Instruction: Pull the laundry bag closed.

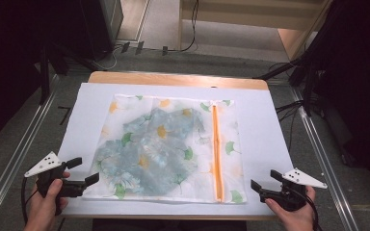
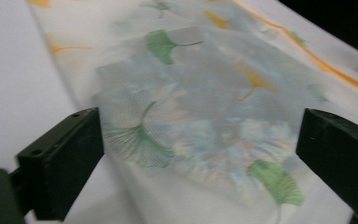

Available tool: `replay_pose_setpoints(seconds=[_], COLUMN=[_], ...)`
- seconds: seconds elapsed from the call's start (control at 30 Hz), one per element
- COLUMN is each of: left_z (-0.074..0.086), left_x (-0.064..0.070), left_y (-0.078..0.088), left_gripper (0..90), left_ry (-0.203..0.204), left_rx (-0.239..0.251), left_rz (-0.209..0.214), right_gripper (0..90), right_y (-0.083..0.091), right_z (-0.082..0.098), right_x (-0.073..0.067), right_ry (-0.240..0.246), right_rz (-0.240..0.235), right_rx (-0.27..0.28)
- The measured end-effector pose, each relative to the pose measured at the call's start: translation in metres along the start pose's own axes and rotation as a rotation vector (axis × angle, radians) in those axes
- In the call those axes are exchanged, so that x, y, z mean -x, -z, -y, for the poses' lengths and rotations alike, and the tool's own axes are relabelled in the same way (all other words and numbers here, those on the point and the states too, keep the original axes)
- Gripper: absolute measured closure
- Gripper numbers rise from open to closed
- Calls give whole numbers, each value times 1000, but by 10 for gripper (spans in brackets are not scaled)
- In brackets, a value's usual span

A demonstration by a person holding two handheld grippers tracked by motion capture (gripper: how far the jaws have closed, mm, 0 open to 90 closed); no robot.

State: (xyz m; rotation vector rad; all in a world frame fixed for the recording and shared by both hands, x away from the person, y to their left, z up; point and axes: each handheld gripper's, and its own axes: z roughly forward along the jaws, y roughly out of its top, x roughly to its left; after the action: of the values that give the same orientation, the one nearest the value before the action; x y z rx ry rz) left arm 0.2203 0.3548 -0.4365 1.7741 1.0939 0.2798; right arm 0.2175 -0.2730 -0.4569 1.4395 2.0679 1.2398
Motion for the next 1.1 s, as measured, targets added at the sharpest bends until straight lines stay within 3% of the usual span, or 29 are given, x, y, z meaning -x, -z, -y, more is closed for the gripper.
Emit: replay_pose_setpoints(seconds=[0.07, 0.17, 0.3, 0.33, 0.37, 0.43, 0.57, 0.6, 0.77, 0.83, 0.93, 1.03, 1.1], left_z=[-1, -3, -5, -5, -5, -6, -8, -8, -8, -7, -6, -5, -4], left_x=[6, 16, 29, 31, 34, 42, 54, 59, 79, 88, 101, 114, 122], left_y=[-3, -11, -24, -27, -31, -37, -48, -53, -80, -88, -99, -111, -118], left_gripper=[166, 205, 427, 486, 543, 647, 798, 833, 893, 900, 900, 900, 900], left_ry=[15, 1, -24, -24, -29, -46, -72, -80, -104, -116, -137, -157, -154], left_rx=[17, 12, -46, -56, -67, -87, -120, -131, -187, -196, -216, -238, -246], left_rz=[17, 58, -5, -16, -18, -17, 11, 20, 68, 90, 110, 147, 171], right_gripper=[324, 455, 513, 581, 642, 672, 715, 753, 770, 808, 892, 900, 900], right_y=[-1, -2, -3, -4, -5, -9, -14, -17, -25, -27, -28, -31, -34], right_z=[1, 1, 1, 0, 0, -1, 1, 1, 0, 0, 1, 2, 3], right_x=[-2, -8, -15, -16, -16, -17, -28, -35, -44, -48, -53, -58, -65], right_ry=[9, 31, 49, 47, 35, 19, 50, 52, 82, 70, 73, 74, 98], right_rz=[-50, -49, -47, -55, -100, -201, -198, -216, -252, -271, -249, -328, -325], right_rx=[6, 26, 50, 50, 32, -10, -40, -52, -73, -82, -88, -119, -146])
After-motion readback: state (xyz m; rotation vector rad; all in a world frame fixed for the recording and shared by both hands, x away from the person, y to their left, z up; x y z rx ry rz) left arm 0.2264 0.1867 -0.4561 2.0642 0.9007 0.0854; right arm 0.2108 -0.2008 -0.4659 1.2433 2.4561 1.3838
